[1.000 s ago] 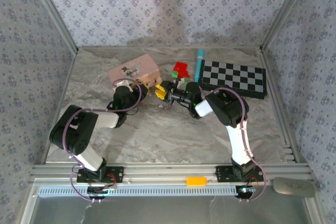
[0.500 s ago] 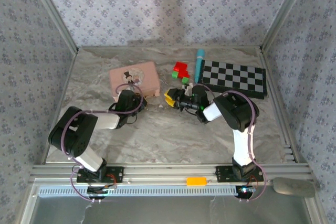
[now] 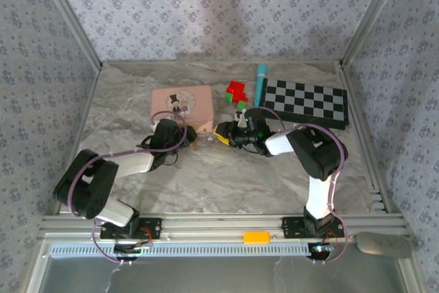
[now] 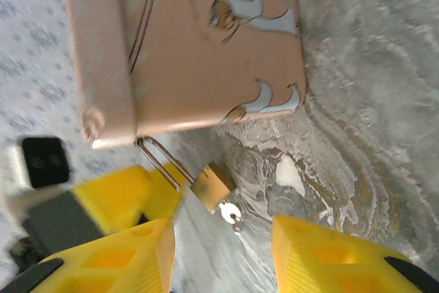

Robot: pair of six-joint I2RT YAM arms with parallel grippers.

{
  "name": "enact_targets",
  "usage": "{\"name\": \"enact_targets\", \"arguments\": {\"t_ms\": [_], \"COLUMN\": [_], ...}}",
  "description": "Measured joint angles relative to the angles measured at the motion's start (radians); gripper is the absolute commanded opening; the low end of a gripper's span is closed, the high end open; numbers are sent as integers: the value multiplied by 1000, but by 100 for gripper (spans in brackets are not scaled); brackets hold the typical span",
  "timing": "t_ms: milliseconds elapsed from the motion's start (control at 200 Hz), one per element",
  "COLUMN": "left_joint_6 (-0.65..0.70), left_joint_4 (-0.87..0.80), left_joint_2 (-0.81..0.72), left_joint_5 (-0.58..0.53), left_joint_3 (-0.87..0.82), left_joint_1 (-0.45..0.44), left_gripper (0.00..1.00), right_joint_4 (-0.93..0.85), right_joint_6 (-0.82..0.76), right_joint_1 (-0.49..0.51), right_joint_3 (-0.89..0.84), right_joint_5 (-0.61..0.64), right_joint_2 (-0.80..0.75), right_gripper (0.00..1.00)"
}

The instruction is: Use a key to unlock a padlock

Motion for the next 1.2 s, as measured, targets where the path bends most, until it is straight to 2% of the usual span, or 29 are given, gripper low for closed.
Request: {"name": "enact_targets", "arguments": {"t_ms": [180,335,465,570,710,880,1199], "left_joint_6": [2,6,11,18,20,8,-18], "left_joint_4": [-43,-80,-117,-151,-182,-179,-154], "left_joint_2": [-142,-177,-189,-208,-232,-267,-285], "left_joint_5": [-13,-15,-11,-1,18,48,98], "left_joint_3": [-18,-20,-26,-26,-26,-31,-100], "left_joint_1": [79,89,113,190,314,431,457], "left_gripper": [76,76,76,76,77,77,77], "right_joint_4": [-238,-400,-639,-800,-953,-1123,-1310], "right_joint_6": [-194,-328,-507,-645,-787,-907,-1011], "right_joint_1": [40,75,166,267,378,461,500], "right_joint_3": [98,177,314,474,674,854,991], "right_joint_5": [49,101,219,325,455,611,805], "right_joint_2": [-82,-97,-96,-79,-2,164,355], "right_gripper": [45,45,52,60,62,63,62]}}
